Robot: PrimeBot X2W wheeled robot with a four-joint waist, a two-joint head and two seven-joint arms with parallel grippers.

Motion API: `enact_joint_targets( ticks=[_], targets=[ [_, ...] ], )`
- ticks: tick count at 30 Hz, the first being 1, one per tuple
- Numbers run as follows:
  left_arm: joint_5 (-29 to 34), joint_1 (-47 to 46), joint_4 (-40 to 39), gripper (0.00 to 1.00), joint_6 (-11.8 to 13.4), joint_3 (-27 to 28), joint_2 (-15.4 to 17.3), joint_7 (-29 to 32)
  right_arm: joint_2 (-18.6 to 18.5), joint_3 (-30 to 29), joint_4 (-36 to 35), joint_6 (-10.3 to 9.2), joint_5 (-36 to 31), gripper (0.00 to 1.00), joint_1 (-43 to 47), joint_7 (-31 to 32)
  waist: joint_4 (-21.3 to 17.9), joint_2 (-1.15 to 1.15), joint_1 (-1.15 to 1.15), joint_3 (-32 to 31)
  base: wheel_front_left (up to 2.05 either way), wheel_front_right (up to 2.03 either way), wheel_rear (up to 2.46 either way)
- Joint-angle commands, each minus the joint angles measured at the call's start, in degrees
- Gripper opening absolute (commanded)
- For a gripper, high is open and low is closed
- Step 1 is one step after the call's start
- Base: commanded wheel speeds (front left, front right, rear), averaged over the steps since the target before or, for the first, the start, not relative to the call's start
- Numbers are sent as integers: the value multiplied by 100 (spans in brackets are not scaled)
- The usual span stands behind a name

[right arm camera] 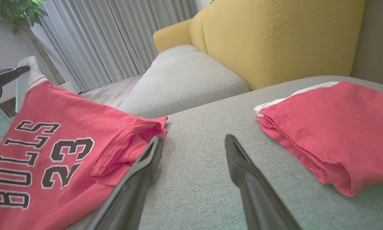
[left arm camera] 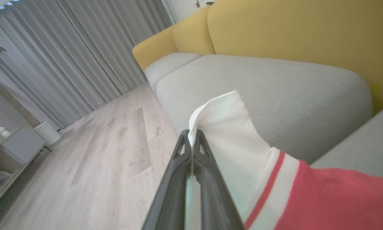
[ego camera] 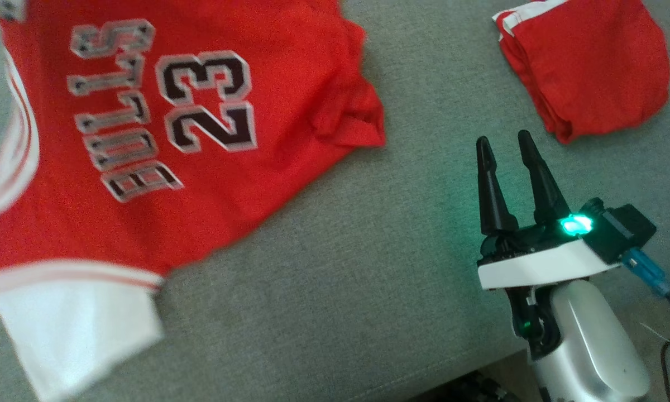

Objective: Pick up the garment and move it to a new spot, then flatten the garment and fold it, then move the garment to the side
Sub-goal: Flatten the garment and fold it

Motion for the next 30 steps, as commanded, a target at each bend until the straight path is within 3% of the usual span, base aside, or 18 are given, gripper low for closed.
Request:
enact_joint_targets(
  ticks=[1, 8, 9, 10, 15, 22, 27, 30],
  targets=[
    [104, -560, 108, 0, 137, 248, 200, -155, -16, 143, -165, 20, 86, 100, -124, -62, -75, 0, 0, 56, 0, 0, 0],
    [242, -940, 675, 0, 413, 295, 145, -516, -16, 178, -179, 20, 136, 100, -142, -62, -137, 0, 0, 160, 0, 0, 0],
    [234, -945, 760, 27, 428, 296, 111, -533, -16, 182, -183, 20, 137, 100, -149, -62, -131, 0, 0, 183, 0, 0, 0],
    [239, -937, 844, 100, 436, 282, 76, -551, -16, 189, -184, 20, 136, 100, -158, -62, -123, 0, 0, 202, 0, 0, 0],
    [180, -836, 1191, 100, 406, 277, -52, -724, -16, 192, -186, 20, 99, 100, -218, -62, -33, 0, 0, 259, 0, 0, 0],
    [-59, -361, 1332, 100, 127, 343, -341, -1150, -16, 89, -135, 20, -61, 100, -184, -62, 283, 0, 0, -19, 0, 0, 0],
    [-323, 294, 1060, 100, -81, 543, -543, -1378, -16, -76, -73, 20, -238, 100, -111, -62, 610, 0, 0, -384, 0, 0, 0],
    [-381, 812, 608, 100, -17, 747, -593, -1405, -16, -196, -5, 20, -364, 100, -22, -62, 866, 0, 0, -602, 0, 0, 0]
  ],
)
